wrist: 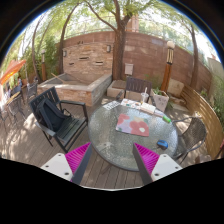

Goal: Arrange mouse

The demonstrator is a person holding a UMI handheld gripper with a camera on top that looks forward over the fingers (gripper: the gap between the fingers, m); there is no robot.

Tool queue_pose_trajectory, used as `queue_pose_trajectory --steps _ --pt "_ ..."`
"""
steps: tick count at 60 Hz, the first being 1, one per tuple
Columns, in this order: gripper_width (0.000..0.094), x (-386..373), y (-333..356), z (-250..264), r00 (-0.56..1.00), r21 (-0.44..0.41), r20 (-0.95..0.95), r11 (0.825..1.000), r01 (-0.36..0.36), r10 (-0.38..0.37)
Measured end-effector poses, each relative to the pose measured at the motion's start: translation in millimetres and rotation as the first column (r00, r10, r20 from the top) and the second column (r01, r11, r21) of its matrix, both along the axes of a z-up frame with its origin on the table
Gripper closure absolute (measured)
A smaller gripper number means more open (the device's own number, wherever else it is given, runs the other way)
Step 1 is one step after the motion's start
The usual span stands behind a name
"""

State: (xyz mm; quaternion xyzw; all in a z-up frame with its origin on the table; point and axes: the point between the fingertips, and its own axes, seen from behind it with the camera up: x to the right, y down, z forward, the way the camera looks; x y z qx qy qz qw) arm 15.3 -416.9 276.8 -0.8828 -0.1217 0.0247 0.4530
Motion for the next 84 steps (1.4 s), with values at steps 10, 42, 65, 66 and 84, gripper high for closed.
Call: queue_pose_trajectory --steps 10,42,65,66,84 --pt "0.0095 37.0 -12.3 -44.1 0.998 -0.08 -0.002 0.995 0.06 -0.06" --pt "0.0096 314.9 139.5 -243.9 0.939 -0.119 0.101 0.933 0.34 -0.329" --pt "0.0095 360.3 268.6 -282.6 0.961 -0.09 0.044 0.957 0.276 -0.273" --pt "0.0099 362.5 271.6 -282.4 0.961 -0.09 0.044 0.957 0.275 -0.272" --pt "0.0472 355.6 292.4 -291.3 0.975 -0.115 0.002 0.969 0.22 -0.222"
